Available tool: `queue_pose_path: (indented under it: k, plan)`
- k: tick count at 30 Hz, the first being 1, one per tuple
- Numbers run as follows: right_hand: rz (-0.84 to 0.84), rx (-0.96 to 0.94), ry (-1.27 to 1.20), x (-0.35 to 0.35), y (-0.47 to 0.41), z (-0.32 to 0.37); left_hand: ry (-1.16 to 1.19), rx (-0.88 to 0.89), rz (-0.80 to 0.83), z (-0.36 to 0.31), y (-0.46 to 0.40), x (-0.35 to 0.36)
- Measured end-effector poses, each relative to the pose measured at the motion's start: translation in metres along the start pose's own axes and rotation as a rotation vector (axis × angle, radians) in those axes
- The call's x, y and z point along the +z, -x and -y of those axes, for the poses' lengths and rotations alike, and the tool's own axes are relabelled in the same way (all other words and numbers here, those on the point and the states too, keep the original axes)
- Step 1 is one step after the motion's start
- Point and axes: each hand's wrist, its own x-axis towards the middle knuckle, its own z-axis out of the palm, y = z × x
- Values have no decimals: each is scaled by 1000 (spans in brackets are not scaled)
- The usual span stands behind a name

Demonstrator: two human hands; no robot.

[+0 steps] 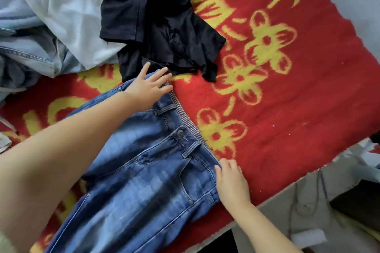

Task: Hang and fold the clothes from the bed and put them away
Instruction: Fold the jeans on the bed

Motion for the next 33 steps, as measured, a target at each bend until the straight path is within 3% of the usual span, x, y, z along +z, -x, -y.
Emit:
queue_pose_path:
  k: [3,6,9,13,16,19,21,24,33]
  plan:
    - [67,-31,-26,-6,4,-1,-54,50,133,7,-20,-29]
    - [27,-78,-123,-28,3,-15,-102,111,170,18,-27,-58]
    - [-111,-50,-206,-68,-1,-48,-43,118,-77,27,-34,-90]
    - [-285,75,-56,-130,-14,-128,119,96,-365,-8,-87,-156]
    - [-302,171,31,-158,-33,-177,258,-87,-366,-59,-123,-191]
    - [-183,265,114,-162,-47,-197,401,-227,-297,-97,-131,-187]
    - [-192,243,153,-153,-48,-189,460,-226,-282,-109,-108,-166]
    - [-244,47,141,-131,-41,-152,521,-225,-232,-111,-43,-119]
    - [3,-459,289,-82,-40,-12,736,-780,45,-111,207,-6]
